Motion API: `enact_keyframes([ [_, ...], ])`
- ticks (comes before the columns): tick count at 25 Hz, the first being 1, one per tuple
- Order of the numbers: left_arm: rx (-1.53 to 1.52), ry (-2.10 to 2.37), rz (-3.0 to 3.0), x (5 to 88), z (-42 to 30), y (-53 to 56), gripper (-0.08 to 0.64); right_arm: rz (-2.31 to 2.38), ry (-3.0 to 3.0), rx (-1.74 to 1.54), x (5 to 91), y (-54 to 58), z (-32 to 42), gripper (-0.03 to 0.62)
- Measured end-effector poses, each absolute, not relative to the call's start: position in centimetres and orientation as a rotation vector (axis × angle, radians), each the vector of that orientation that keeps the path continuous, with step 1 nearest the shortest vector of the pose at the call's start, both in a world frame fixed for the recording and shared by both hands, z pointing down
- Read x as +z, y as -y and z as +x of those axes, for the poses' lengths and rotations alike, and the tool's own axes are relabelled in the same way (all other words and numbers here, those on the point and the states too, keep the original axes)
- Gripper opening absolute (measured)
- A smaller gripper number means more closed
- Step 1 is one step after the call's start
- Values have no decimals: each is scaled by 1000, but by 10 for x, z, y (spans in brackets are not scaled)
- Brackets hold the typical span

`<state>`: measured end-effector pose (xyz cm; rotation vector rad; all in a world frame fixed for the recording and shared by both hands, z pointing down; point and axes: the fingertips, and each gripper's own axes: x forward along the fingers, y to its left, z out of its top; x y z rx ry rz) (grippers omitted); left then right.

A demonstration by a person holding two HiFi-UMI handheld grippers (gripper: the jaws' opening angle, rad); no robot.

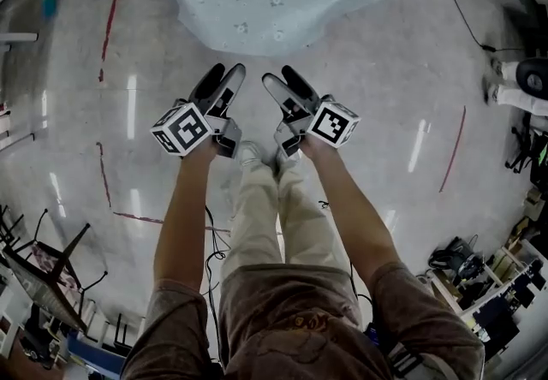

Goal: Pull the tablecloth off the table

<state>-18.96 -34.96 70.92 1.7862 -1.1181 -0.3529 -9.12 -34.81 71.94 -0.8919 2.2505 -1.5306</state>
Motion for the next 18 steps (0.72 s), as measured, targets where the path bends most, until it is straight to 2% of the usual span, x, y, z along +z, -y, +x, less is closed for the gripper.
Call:
enact_keyframes([
  [13,-464,1041,1783,751,-188,397,322,-905,-2047,-1482,775,404,-87,437],
  [18,-486,1014,1799,741,-183,405,321,-898,-2015,-1487,771,411,-85,426],
])
